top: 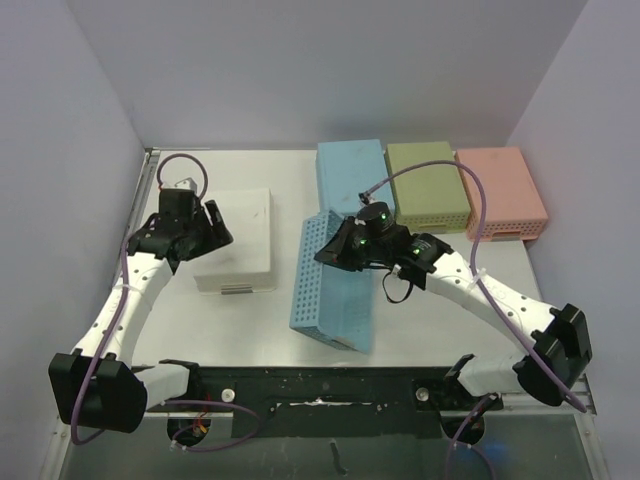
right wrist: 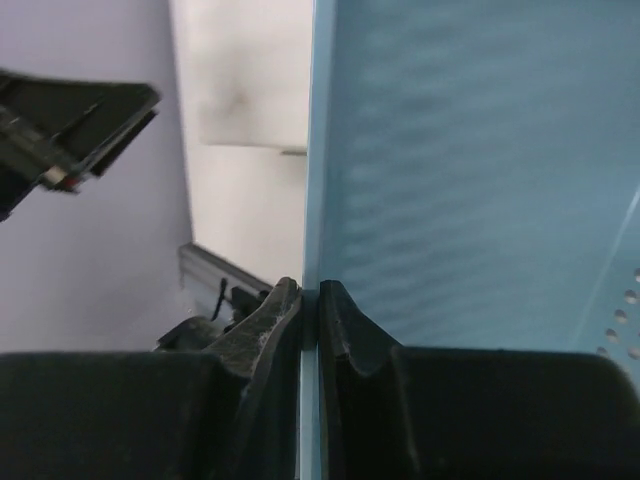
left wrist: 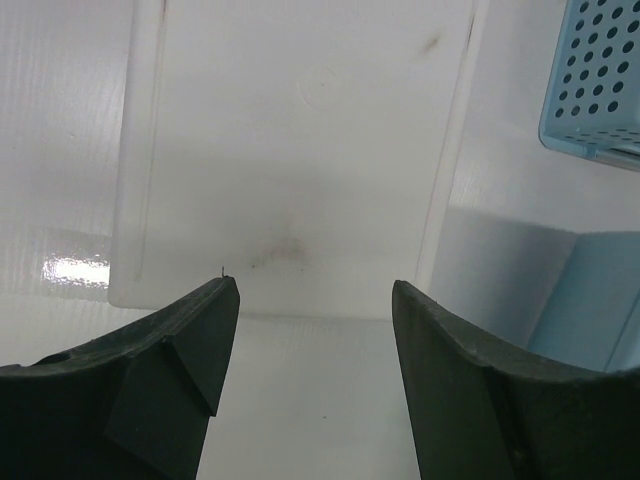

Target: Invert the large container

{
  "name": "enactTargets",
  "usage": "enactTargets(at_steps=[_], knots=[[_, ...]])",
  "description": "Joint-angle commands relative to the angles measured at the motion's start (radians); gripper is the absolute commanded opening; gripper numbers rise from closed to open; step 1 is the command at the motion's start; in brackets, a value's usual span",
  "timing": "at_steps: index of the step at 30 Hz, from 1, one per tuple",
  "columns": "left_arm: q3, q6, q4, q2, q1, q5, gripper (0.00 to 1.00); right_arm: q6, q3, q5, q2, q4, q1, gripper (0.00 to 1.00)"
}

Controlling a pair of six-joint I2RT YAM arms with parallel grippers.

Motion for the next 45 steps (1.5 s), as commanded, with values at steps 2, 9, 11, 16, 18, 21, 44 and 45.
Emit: enactTargets(at_steps=[2, 9, 11, 16, 18, 21, 44, 45], knots=[[0.091, 0.032, -0.002, -0.004, 0.052, 0.013, 0.62, 0.002, 0.051, -0.277, 0.037, 0.370, 0.022, 0.00], [0.121, 0.049, -0.007, -0.003, 0.106, 0.034, 0.62, 0.165, -0.119, -0.467, 0.021, 0.792, -0.019, 0.00], [0.117, 0.047, -0.005, -0.003, 0.106, 0.042, 0.62, 0.234, -0.196, -0.522, 0.028, 0.956, -0.049, 0.00], [0.106, 0.042, 0.002, 0.000, 0.106, 0.055, 0.62, 0.455, -0.415, -0.603, 0.070, 1.381, -0.091, 0.00], [0.109, 0.044, 0.002, 0.002, 0.106, 0.056, 0.62, 0.486, -0.458, -0.611, 0.079, 1.449, -0.095, 0.00], [0.112, 0.043, 0.005, 0.004, 0.106, 0.060, 0.62, 0.493, -0.515, -0.615, 0.075, 1.487, -0.103, 0.00], [0.092, 0.039, 0.027, 0.019, 0.099, 0.099, 0.61, 0.491, -1.035, -0.708, 0.243, 1.840, -0.311, 0.08], [0.091, 0.037, 0.030, 0.019, 0.098, 0.104, 0.61, 0.472, -1.033, -0.705, 0.234, 1.809, -0.311, 0.10]])
